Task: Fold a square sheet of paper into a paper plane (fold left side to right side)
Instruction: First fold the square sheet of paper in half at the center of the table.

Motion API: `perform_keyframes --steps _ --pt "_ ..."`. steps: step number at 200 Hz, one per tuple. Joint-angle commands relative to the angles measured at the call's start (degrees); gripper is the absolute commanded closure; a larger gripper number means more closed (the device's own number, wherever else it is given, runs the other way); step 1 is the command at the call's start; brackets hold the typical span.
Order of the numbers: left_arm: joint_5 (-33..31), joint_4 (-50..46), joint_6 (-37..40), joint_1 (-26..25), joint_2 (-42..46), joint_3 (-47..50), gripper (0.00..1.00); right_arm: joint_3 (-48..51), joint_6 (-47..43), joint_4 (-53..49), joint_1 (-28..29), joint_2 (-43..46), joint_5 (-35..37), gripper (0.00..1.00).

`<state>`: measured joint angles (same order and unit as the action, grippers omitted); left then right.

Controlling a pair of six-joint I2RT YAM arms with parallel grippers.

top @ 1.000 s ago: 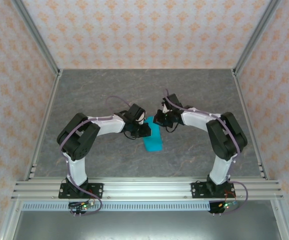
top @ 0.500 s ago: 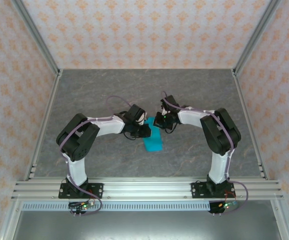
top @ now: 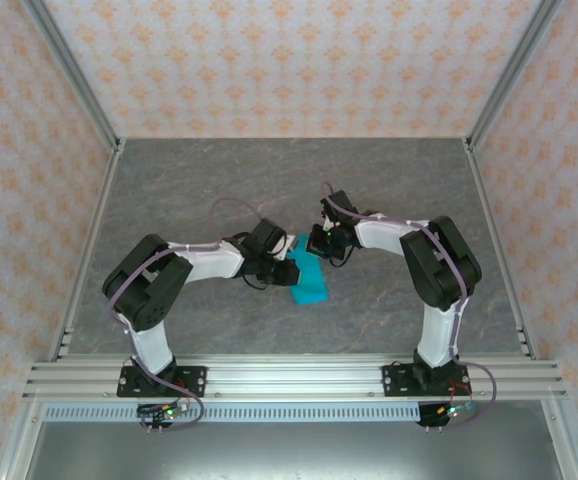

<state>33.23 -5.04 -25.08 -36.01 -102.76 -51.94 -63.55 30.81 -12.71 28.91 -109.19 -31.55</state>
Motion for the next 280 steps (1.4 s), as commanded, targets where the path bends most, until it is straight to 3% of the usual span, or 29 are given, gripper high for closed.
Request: perform_keyframes --steps 1,83,129,227,280 --pt "3.1 -5.9 2.1 -1.3 0.9 3.6 0.87 0.4 -0.2 -4.8 0.0 -3.0 4.8 0.95" --pt "2.9 -3.2 -0.1 -1.5 8.1 7.3 0.87 0.0 -0.3 -5.1 0.5 -3.1 4.8 0.95" --pt "1.6 -1.2 -2.3 1.4 15.8 6.3 0.87 -0.2 -0.5 -5.7 0.5 -3.0 4.7 0.95" --pt "5.1 5.2 -3.6 -1.1 2.0 0.9 0.87 -0.4 -0.6 -6.0 0.7 -3.0 4.9 0.95" --pt "4.6 5.0 -3.4 -2.2 0.3 2.7 0.87 -0.4 -0.6 -6.2 0.7 -3.0 5.1 0.95"
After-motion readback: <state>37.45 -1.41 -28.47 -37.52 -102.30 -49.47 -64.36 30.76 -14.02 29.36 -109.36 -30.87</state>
